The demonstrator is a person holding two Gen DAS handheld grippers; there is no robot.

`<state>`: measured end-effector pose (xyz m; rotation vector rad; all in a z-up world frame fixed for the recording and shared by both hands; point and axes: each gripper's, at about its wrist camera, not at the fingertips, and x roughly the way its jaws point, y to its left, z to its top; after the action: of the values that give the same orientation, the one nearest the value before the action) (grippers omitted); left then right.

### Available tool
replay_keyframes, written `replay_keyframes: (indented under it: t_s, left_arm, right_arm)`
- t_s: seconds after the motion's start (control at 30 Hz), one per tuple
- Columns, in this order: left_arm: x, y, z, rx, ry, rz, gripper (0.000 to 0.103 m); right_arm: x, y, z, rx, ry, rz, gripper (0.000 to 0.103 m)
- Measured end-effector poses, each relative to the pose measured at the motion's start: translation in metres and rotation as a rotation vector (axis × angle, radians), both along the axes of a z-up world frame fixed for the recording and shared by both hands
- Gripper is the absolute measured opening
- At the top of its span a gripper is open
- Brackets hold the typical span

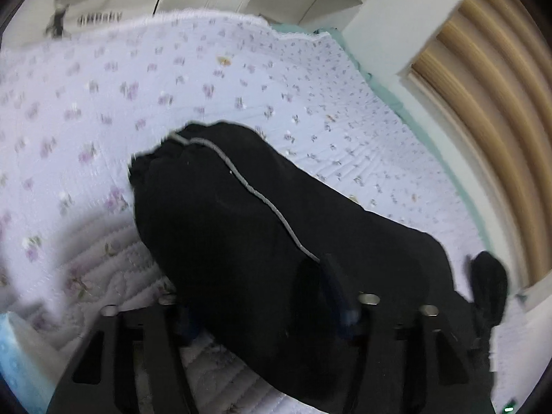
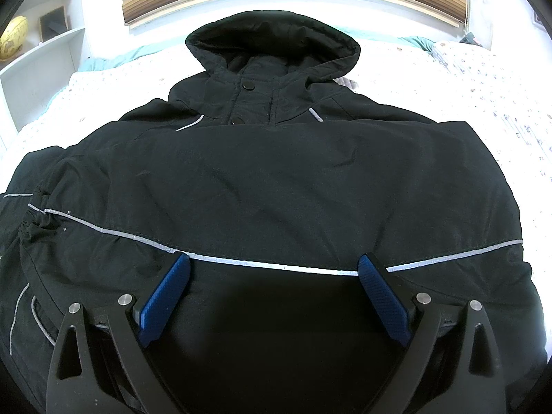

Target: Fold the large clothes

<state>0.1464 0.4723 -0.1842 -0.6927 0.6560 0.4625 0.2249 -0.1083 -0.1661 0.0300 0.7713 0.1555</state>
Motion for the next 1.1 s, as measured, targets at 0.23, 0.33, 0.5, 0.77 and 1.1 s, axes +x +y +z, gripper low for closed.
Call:
replay_keyframes:
  t_s: [0.23, 0.33, 0.5, 0.77, 1.1]
  left_arm:
    - [-0.003, -0.062, 0.072, 0.301, -0.09, -0.095, 0.022]
    - [0.002, -0.104, 0.111, 0.357, -0.176, -0.218, 0.022]
    - [0.027, -0.199, 0.14, 0.408, -0.229, -0.507, 0.022]
    - [0.088, -0.308, 0.05, 0.294, 0.024, -0.866, 0.022]
    - [0.088, -0.299, 0.043, 0.043, -0.032, -0.945, 0.07]
  right_arm:
    - [0.0, 0.0, 0.0, 0.0, 0.0, 0.0, 0.099]
    - [0.0, 0.001, 0.0, 0.0, 0.0, -0.001, 0.1]
    - [0.001, 0.001, -0.001, 0.0, 0.0, -0.001, 0.1]
    - [0.001, 0.001, -0.001, 0.001, 0.0, -0.001, 0.1]
    - [-0.024, 0.021, 0.031, 0.05, -0.062, 0.105, 0.098]
